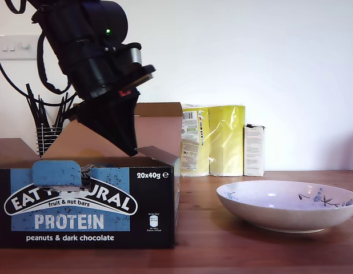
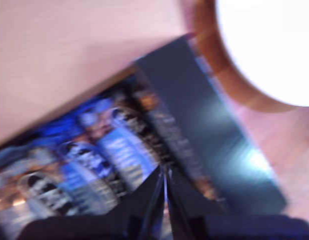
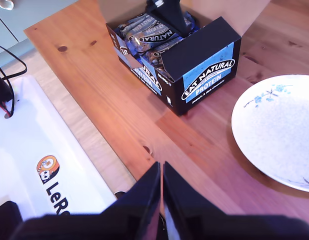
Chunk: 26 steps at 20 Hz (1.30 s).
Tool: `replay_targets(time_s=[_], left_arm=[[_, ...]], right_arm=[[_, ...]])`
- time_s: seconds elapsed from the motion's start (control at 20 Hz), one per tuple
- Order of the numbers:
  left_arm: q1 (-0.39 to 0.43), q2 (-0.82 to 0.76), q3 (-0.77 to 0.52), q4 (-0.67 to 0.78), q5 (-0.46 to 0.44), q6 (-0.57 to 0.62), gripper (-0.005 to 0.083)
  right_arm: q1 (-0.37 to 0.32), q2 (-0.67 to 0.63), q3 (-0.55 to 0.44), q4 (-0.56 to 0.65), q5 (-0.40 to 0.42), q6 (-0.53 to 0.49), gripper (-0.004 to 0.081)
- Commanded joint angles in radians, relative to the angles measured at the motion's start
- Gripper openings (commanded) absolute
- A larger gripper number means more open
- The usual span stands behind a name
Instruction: Spread the side flaps of the carton box of snackbars
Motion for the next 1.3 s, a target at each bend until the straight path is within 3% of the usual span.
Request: replay_targets(time_s=[0.0, 0.55, 0.9, 1.25], left_arm=[[-0.003, 0.006, -0.014, 0.007, 0.016, -0.005, -0.002], [-0.064, 0.006, -0.014, 0.118, 0.121, -0.063, -0.0019], [-0.148, 0.015, -0.014, 0.204, 0.063, -0.062, -0.002], [-0.166, 0.105, -0.014, 0.218, 0.064, -0.062, -0.002]], right_arm=[[0.004, -0.002, 0.024, 0.004, -0.004, -0.003, -0.0013], [0.004, -0.002, 0.024, 0.004, -0.004, -0.014, -0.0013], [0.005, -0.002, 0.024, 0.003, -0.004, -0.018, -0.0013], [0.004, -0.002, 0.024, -0.008, -0.003, -0.019, -0.0013]])
